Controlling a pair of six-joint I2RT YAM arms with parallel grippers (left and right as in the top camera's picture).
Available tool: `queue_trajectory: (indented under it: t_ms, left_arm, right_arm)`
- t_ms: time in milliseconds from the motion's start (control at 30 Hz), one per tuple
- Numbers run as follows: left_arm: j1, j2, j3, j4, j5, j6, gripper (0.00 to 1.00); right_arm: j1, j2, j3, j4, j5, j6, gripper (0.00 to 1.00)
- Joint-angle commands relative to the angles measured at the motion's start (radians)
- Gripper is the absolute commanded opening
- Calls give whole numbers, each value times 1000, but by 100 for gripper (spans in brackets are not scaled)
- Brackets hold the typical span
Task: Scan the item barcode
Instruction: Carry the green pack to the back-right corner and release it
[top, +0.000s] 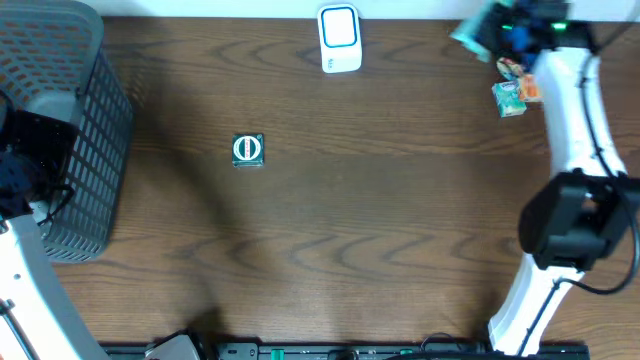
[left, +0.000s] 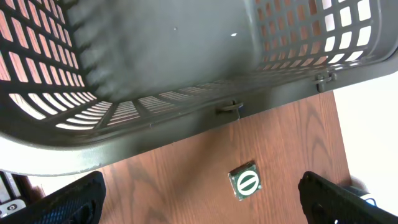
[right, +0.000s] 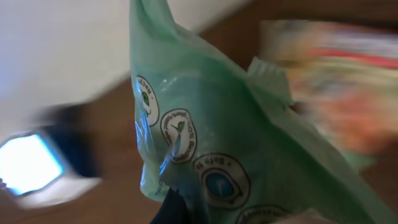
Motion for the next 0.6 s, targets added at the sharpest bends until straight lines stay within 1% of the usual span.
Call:
queue_trajectory:
  t_ms: [0,67,200,267,333,367,433,567]
  left_arm:
    - [4,0,3,-2,-6,-2,98]
    - [4,0,3,-2,-6,-2,98]
    - [4,0,3,-2,-6,-2,98]
    - [4,0,3,-2,-6,-2,98]
    - [4,0,3,-2,-6,-2,98]
    - [4,0,3,-2,-6,-2,98]
    - [4,0,3,-2,-6,-2,98]
    - [4,0,3,-2,-6,-2,98]
  right_arm:
    - [-64,15,-6,-74,203,-93,2]
    - [-100,15,-20,-99,207,-119,4]
    - [-157,15,-43,-130,206,-126,12]
    - [-174,15,-53,-142,206,-126,23]
    - [-185,15,-65,-151,202,-126,42]
    - [-187,15,-66,-160,201,-126,49]
    - [-187,15,-66,-172,199,-126,59]
    - [-182,10,-66,-204,159,-126,60]
